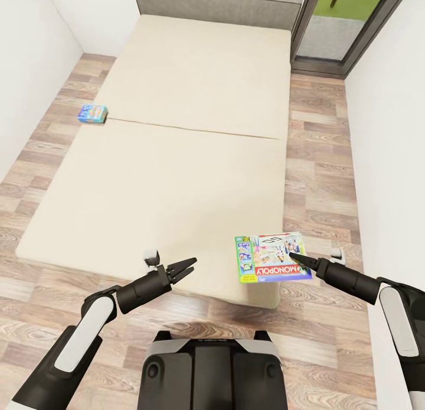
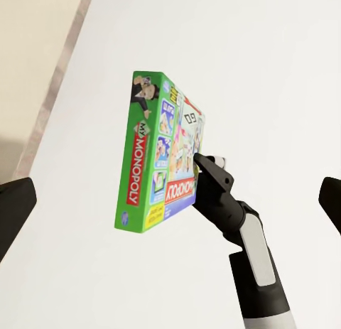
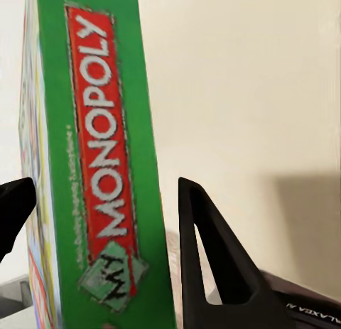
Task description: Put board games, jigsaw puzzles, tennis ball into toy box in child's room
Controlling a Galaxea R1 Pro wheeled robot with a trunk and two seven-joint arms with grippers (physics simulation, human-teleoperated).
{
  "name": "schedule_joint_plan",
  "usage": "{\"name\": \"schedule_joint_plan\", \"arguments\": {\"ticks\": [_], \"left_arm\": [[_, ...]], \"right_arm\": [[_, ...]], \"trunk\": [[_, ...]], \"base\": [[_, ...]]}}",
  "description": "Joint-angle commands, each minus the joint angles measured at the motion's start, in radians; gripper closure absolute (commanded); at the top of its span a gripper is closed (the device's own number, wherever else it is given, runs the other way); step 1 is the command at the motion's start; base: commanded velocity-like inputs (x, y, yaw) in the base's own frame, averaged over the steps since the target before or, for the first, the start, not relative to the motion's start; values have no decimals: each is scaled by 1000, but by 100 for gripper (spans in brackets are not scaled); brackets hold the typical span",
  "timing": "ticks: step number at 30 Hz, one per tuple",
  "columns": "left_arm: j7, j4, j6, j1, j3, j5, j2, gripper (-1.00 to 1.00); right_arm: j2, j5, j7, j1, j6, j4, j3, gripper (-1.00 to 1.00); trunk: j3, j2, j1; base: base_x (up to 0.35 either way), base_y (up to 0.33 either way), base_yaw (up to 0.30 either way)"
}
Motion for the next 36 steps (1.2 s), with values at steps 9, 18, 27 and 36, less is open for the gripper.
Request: {"name": "schedule_joint_plan", "arguments": {"ticks": [9,18,27,36], "left_arm": [[1,5,4,0,-1,5,1,-100],[1,7,4,0,-1,4,1,-100],[2,5,4,0,-1,4,1,-100],[2,5,4,0,-1,5,1,-100]], "right_arm": [[1,0,4,-1,6,0,-1,100],[1,0,5,-1,7,0,-1,100],[1,0,5,-1,7,0,0,100],[1,-1,6,-1,7,-3,-2,100]], "trunk": [[28,62,-34],[56,125,-69],[57,125,-69],[66,125,-69]], "base": [[0,0,0],[0,0,0],[0,0,0],[0,0,0]]}}
